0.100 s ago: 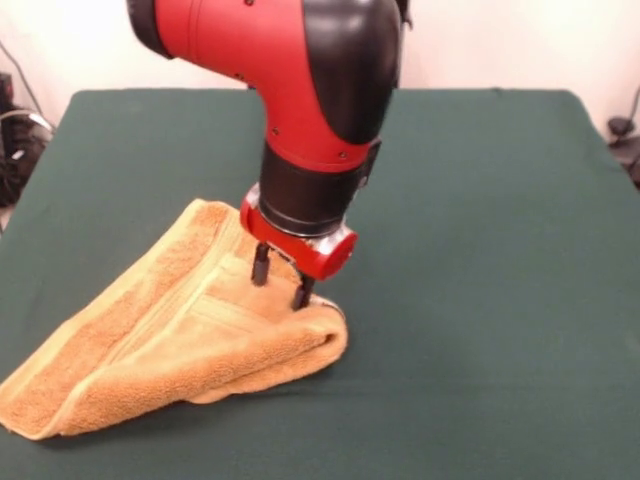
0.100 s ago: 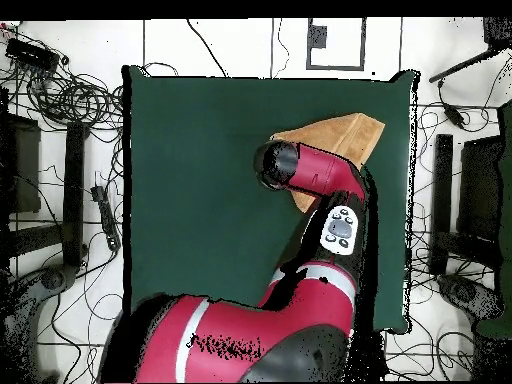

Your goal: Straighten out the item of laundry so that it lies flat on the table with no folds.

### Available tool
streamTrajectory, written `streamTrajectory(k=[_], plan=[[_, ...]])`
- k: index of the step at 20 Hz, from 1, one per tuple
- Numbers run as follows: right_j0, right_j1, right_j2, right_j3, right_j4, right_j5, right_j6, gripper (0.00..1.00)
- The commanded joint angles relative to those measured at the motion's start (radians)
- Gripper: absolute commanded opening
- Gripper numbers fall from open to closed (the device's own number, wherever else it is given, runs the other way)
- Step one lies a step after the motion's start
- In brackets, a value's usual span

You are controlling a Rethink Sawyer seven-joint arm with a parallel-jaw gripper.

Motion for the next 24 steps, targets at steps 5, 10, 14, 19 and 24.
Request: streamTrajectory(k=[5, 10, 14, 19, 24], plan=[[-0.046, 0.178, 0.138, 0.095, -0.082, -0.051, -0.002, 0.0], [-0.029, 0.156, 0.134, 0.104, -0.095, -0.026, -0.013, 0.0], [-0.057, 0.109, 0.192, 0.163, -0.122, -0.135, -0.045, 0.0], [-0.036, 0.059, 0.197, 0.211, -0.162, -0.202, -0.004, 0.0], [-0.011, 0.039, 0.189, 0.205, -0.222, -0.176, -0.031, 0.0]])
